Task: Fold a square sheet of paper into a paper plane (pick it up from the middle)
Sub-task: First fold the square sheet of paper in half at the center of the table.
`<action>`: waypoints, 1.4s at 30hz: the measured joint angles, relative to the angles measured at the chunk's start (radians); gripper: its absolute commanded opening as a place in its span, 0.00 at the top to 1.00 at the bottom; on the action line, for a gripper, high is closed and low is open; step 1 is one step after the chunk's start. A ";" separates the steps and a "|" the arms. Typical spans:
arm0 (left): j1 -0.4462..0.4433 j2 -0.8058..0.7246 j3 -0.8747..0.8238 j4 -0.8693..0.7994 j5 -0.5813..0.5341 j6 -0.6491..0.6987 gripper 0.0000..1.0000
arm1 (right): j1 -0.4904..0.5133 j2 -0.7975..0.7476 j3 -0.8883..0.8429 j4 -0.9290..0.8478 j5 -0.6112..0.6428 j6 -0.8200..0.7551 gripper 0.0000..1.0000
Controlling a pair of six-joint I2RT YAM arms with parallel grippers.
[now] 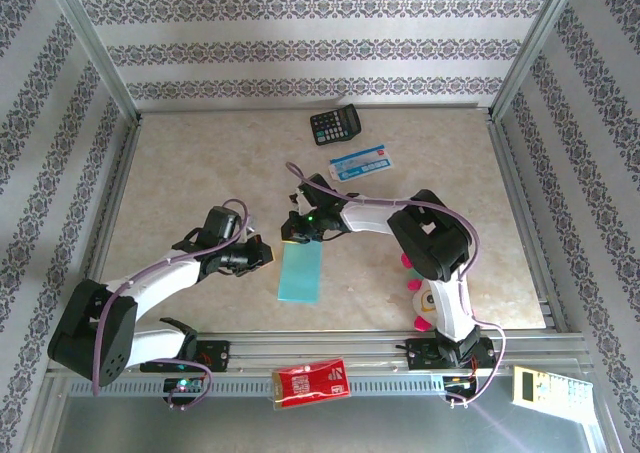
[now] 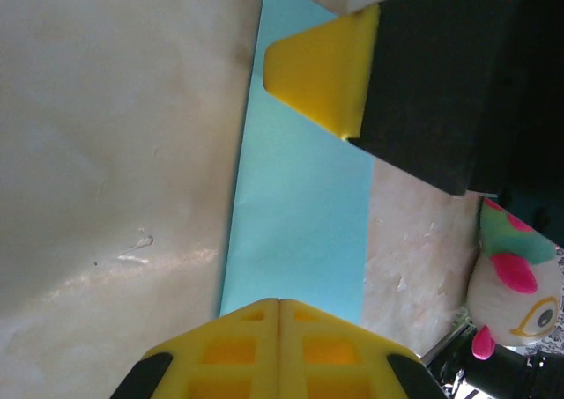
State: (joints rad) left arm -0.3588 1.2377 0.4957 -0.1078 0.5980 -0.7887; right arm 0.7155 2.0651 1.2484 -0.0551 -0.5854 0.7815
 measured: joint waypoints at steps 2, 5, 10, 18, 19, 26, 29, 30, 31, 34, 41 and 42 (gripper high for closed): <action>0.000 0.000 -0.003 0.000 0.000 -0.002 0.98 | -0.005 0.011 0.000 0.000 0.000 0.000 1.00; 0.000 0.000 -0.007 0.001 0.003 -0.002 0.98 | -0.007 0.025 0.000 0.000 0.000 0.000 1.00; -0.007 0.011 -0.008 0.011 0.016 -0.002 0.92 | -0.020 0.036 0.005 0.008 -0.010 -0.003 1.00; -0.034 0.133 0.010 0.092 0.050 -0.033 0.98 | -0.037 0.045 0.012 0.014 -0.026 -0.011 1.00; -0.034 0.158 0.023 0.103 0.055 -0.036 0.98 | -0.039 0.046 0.012 0.015 -0.026 -0.013 1.00; -0.034 0.325 0.120 0.211 0.083 -0.048 1.00 | -0.040 0.046 0.012 0.016 -0.026 -0.023 1.00; -0.034 0.369 0.134 0.233 0.083 -0.048 1.00 | -0.040 0.046 0.012 0.016 -0.026 -0.023 1.00; -0.034 0.380 0.135 0.238 0.083 -0.048 1.00 | -0.040 0.046 0.012 0.016 -0.026 -0.023 1.00; -0.034 0.391 0.135 0.241 0.084 -0.048 1.00 | -0.040 0.046 0.012 0.016 -0.026 -0.023 1.00; -0.034 0.412 0.135 0.249 0.090 -0.048 1.00 | -0.040 0.046 0.012 0.016 -0.026 -0.023 1.00; -0.045 0.418 0.093 0.301 0.107 -0.056 0.99 | -0.040 0.046 0.010 0.019 -0.024 -0.019 1.00; -0.048 0.418 0.087 0.313 0.109 -0.058 0.99 | -0.040 0.046 0.008 0.022 -0.023 -0.018 1.00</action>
State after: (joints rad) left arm -0.4065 1.6562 0.5827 0.2054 0.7067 -0.8467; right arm 0.6758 2.1113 1.2564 -0.0330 -0.6086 0.7635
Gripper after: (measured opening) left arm 0.064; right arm 0.049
